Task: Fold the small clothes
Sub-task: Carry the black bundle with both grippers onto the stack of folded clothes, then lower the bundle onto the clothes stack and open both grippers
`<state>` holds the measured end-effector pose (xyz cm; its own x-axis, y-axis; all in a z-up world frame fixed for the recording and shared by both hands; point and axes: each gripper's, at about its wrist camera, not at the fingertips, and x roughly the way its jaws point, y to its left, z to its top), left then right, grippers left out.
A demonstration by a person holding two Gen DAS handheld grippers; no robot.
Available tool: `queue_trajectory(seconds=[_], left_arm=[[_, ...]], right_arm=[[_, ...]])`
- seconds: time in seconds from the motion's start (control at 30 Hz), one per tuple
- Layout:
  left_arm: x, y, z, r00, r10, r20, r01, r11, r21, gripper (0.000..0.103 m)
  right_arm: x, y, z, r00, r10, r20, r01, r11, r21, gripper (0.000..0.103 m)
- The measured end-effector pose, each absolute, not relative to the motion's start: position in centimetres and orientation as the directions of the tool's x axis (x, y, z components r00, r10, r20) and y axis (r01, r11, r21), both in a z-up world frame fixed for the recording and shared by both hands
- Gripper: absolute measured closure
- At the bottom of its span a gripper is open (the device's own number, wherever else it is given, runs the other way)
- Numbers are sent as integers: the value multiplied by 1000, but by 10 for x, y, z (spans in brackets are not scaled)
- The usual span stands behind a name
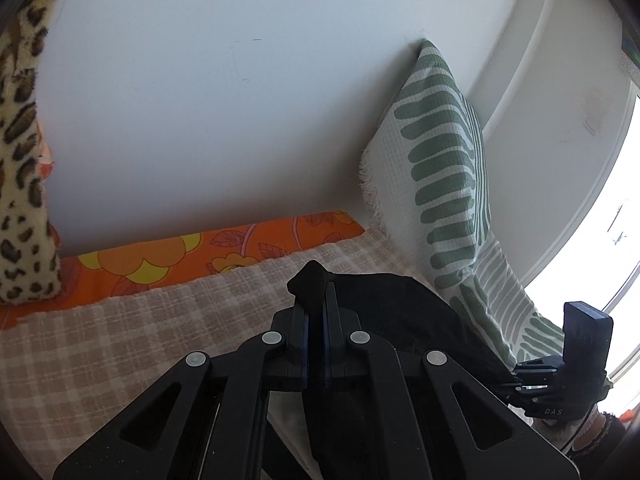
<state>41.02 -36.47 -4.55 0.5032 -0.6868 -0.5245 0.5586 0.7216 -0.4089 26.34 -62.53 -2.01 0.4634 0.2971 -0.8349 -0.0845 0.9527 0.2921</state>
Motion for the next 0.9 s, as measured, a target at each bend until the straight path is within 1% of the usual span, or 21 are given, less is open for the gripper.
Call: queue_trajectory(seconds=[0.1, 0.17, 0.2, 0.23, 0.27, 0.33, 0.37, 0.4, 0.43, 0.53, 0.6, 0.7, 0.8, 0.83, 0.87, 0.9], left_arm=[[413, -364, -52, 498, -683, -534, 562, 723, -401, 100], [414, -366, -54, 483, -685, -546, 568, 719, -400, 100], [414, -366, -54, 489, -676, -551, 565, 727, -391, 100], [415, -367, -54, 494, -671, -552, 563, 731, -385, 99], [416, -366, -54, 496, -670, -553, 564, 732, -382, 99], [415, -365, -53, 508, -660, -554, 561, 741, -369, 98], [416, -367, -52, 513, -646, -566, 557, 752, -353, 96], [416, -367, -50, 523, -626, -578, 547, 767, -336, 89], [416, -363, -49, 533, -613, -584, 536, 778, -327, 87], [404, -351, -39, 557, -610, -563, 528, 784, -326, 87], [387, -345, -35, 537, -645, -544, 562, 754, -339, 87], [354, -349, -37, 431, -718, -546, 643, 669, -373, 87], [331, -360, -53, 303, -765, -568, 687, 589, -425, 87], [326, -366, -60, 262, -772, -579, 693, 568, -444, 87], [322, -369, -67, 232, -778, -584, 696, 552, -459, 87], [319, -373, -74, 206, -779, -592, 701, 540, -466, 87]], right_arm=[[257, -629, -15, 444, 319, -838, -126, 948, 294, 79], [252, -636, -3, 471, 364, -803, -146, 930, 336, 56], [252, -641, 5, 500, 379, -779, -146, 923, 356, 51], [253, -647, 11, 532, 391, -751, -136, 915, 380, 42], [258, -653, 15, 558, 401, -726, -119, 905, 409, 39], [272, -664, 17, 594, 408, -694, -72, 886, 459, 39], [281, -669, 17, 607, 395, -690, -48, 885, 464, 39], [290, -671, 14, 617, 353, -704, -7, 896, 443, 39], [303, -675, 10, 621, 319, -716, 36, 901, 433, 39], [337, -680, -13, 597, 322, -734, 114, 872, 476, 39], [355, -677, -28, 570, 316, -758, 143, 871, 470, 39], [372, -675, -41, 557, 337, -759, 148, 859, 490, 41], [381, -673, -46, 563, 363, -742, 149, 839, 524, 50], [383, -671, -46, 563, 366, -742, 146, 839, 524, 56], [384, -667, -44, 561, 361, -744, 133, 848, 513, 69], [384, -661, -42, 556, 354, -752, 115, 863, 492, 75]])
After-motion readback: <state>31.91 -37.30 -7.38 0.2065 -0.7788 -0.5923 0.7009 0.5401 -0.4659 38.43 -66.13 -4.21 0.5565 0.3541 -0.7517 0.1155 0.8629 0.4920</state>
